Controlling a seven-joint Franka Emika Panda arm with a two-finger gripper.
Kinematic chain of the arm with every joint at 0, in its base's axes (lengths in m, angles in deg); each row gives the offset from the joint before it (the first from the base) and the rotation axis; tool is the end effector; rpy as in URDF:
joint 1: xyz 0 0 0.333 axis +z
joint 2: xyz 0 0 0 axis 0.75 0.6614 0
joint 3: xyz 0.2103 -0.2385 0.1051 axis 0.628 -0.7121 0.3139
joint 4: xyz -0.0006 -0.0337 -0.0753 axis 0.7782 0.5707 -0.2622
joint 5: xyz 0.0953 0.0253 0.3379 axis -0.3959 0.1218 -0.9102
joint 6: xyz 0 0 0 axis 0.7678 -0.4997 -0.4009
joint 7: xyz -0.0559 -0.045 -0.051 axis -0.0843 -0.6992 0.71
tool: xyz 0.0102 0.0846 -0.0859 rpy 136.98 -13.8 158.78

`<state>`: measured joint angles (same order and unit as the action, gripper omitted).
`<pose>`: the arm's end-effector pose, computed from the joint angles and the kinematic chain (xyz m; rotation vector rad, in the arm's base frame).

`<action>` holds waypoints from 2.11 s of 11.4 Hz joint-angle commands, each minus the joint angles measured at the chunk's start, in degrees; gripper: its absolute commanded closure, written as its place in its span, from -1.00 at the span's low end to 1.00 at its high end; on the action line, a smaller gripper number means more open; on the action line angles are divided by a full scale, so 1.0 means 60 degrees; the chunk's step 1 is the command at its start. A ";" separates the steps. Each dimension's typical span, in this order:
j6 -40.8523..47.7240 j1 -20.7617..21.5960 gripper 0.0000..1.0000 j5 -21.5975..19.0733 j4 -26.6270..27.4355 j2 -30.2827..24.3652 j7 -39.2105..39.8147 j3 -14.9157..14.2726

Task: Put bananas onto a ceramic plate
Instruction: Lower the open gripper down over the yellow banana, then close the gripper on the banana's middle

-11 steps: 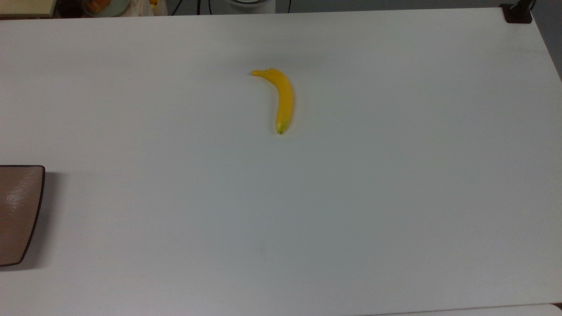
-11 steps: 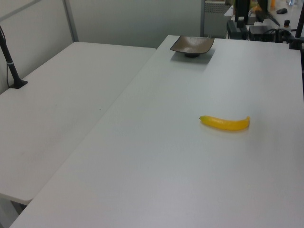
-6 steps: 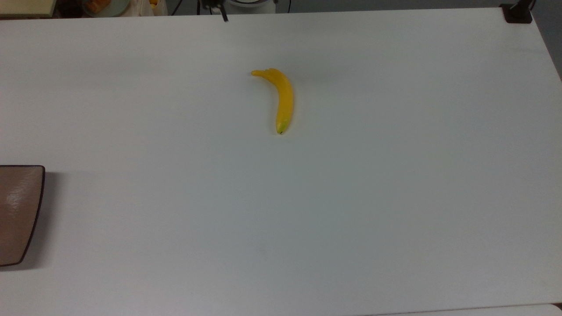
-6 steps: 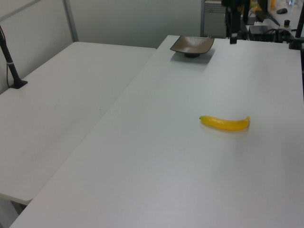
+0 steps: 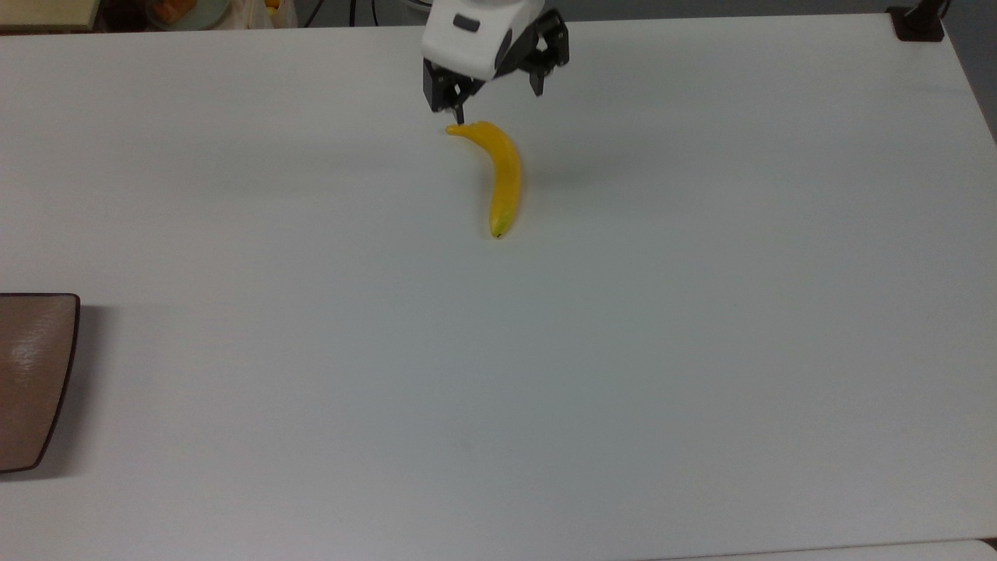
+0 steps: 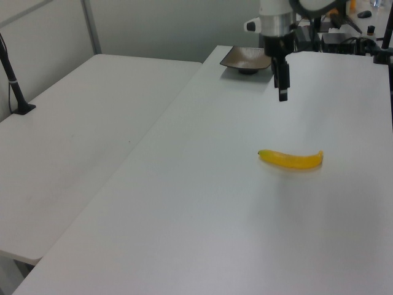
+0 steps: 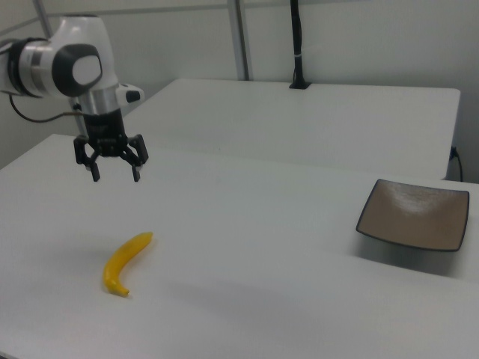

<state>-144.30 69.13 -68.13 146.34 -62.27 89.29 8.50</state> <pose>0.5471 0.1369 0.5177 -3.0266 -0.7178 0.1496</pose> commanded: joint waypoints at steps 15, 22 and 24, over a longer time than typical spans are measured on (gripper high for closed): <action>-0.4417 0.0064 -0.69 0.1963 0.3591 0.0933 -0.3990 0.0917; -0.4315 -0.0067 0.99 0.1933 0.3561 0.0889 -0.4254 0.0917; -0.4227 -0.0155 1.00 0.1861 0.3445 0.0860 -0.4269 0.0917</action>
<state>-169.56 68.90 -57.57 166.43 -55.78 65.17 13.79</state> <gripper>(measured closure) 0.630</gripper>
